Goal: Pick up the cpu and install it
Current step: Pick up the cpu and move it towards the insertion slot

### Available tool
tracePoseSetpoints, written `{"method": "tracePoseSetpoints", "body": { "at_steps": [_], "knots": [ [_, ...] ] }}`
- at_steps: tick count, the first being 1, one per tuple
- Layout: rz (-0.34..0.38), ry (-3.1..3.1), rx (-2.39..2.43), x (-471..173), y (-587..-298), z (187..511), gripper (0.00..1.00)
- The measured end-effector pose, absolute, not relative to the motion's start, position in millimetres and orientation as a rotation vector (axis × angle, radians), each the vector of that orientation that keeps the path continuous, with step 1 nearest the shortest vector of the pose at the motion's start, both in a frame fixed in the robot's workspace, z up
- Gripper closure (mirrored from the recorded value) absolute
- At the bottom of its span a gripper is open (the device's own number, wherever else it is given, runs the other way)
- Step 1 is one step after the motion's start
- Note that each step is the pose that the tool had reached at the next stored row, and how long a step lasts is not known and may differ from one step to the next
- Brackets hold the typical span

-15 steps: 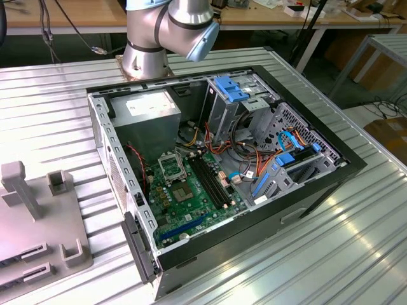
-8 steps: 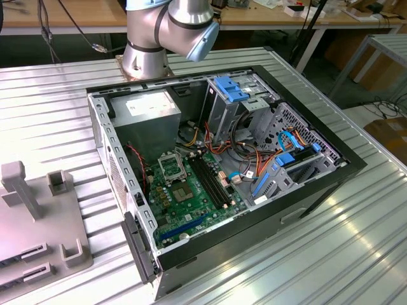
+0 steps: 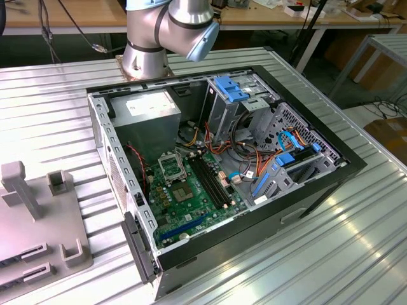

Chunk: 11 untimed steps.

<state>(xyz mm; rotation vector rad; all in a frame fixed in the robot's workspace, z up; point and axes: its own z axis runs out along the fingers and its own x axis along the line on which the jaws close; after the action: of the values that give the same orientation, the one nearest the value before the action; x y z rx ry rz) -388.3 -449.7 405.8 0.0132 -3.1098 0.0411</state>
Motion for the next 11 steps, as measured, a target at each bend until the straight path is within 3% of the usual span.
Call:
{"method": "tracePoseSetpoints", "body": {
  "at_steps": [11],
  "knots": [
    [0.041,-3.110,0.013,-376.2,-449.7,405.8,0.53]
  ]
}}
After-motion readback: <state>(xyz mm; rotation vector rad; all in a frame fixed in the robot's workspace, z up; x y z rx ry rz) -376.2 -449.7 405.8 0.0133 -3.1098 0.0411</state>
